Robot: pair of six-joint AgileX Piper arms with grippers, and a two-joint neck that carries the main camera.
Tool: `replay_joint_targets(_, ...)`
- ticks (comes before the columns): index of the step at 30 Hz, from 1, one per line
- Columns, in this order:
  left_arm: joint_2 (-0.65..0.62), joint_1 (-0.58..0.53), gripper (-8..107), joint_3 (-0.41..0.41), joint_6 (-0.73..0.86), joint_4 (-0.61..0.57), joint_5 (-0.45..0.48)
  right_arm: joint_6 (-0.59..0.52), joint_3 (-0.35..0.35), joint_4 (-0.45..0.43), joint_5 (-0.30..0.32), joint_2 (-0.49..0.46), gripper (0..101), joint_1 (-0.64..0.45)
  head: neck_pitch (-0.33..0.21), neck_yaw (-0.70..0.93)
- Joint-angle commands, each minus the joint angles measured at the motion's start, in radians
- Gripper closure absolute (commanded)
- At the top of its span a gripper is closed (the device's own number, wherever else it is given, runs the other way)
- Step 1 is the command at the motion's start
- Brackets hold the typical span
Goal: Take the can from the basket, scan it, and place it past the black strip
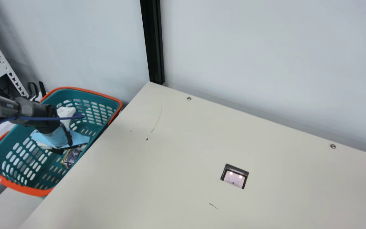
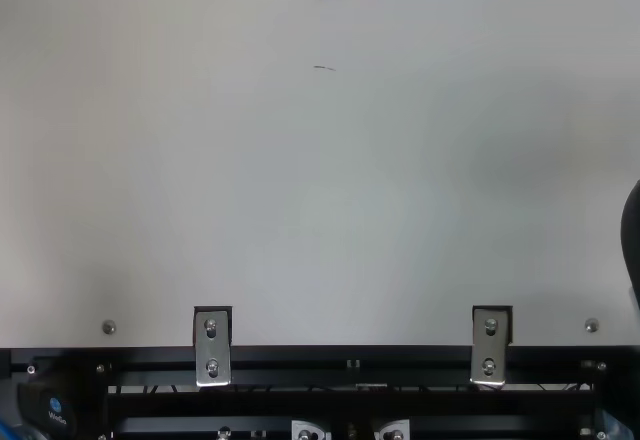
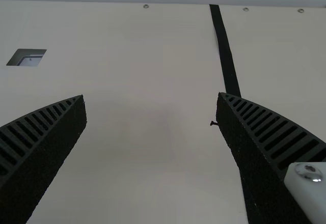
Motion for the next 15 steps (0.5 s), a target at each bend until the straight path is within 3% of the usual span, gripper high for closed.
replay_joint_targets(1,0.014,0.001,9,-0.005,0.004,0.000,-0.001,0.000,0.000,0.000,0.000,0.000,0,0.000,-0.040,0.020)
replay_joint_targets(15,0.124,0.023,9,-0.117,0.090,-0.040,0.008,0.000,0.000,0.000,0.000,0.000,0,0.000,-0.040,0.020)
